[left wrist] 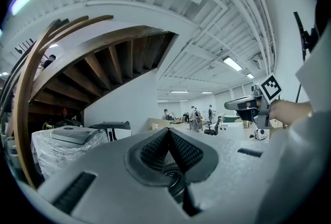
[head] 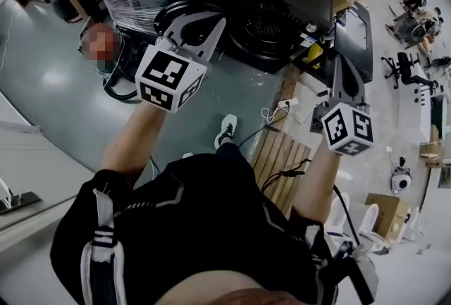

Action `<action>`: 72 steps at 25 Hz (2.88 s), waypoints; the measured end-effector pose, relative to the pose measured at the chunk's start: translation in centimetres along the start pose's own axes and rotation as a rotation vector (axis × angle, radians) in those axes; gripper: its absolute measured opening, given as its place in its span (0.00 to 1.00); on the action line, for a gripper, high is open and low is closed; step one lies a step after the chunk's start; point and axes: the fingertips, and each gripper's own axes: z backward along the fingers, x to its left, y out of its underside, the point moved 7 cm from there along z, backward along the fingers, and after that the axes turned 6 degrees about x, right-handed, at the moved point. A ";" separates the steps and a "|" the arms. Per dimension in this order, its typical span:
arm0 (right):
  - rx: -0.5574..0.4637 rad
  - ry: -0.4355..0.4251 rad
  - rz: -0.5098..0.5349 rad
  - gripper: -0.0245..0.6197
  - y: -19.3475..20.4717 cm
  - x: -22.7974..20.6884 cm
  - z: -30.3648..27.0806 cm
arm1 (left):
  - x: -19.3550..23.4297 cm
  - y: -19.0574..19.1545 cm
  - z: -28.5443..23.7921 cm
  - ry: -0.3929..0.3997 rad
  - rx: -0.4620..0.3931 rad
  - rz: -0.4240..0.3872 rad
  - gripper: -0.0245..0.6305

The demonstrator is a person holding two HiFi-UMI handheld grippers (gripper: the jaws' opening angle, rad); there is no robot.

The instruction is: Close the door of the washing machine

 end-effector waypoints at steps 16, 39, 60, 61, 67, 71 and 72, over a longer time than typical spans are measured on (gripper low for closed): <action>-0.024 -0.099 -0.016 0.05 0.5 -7.5 -15.4 | 4.0 -0.3 -13.6 -0.039 0.030 -0.037 0.04; -0.009 -0.228 -0.076 0.05 3.1 -20.1 -30.8 | 8.0 -1.1 -31.0 -0.131 0.190 -0.113 0.04; 0.086 -0.290 -0.075 0.05 3.0 -6.2 -44.3 | 26.9 6.0 -32.1 -0.027 0.245 -0.093 0.04; 0.095 -0.298 -0.079 0.05 3.2 -5.3 -45.1 | 28.1 6.8 -32.2 -0.007 0.262 -0.080 0.04; 0.176 -0.339 -0.116 0.05 5.3 0.5 -48.3 | 33.8 13.5 -31.2 0.036 0.386 -0.123 0.04; 0.221 -0.340 -0.137 0.05 7.0 3.5 -49.6 | 36.3 18.7 -30.6 0.086 0.461 -0.085 0.04; 0.229 -0.341 -0.142 0.05 7.5 4.2 -49.9 | 37.0 19.9 -30.4 0.095 0.482 -0.060 0.04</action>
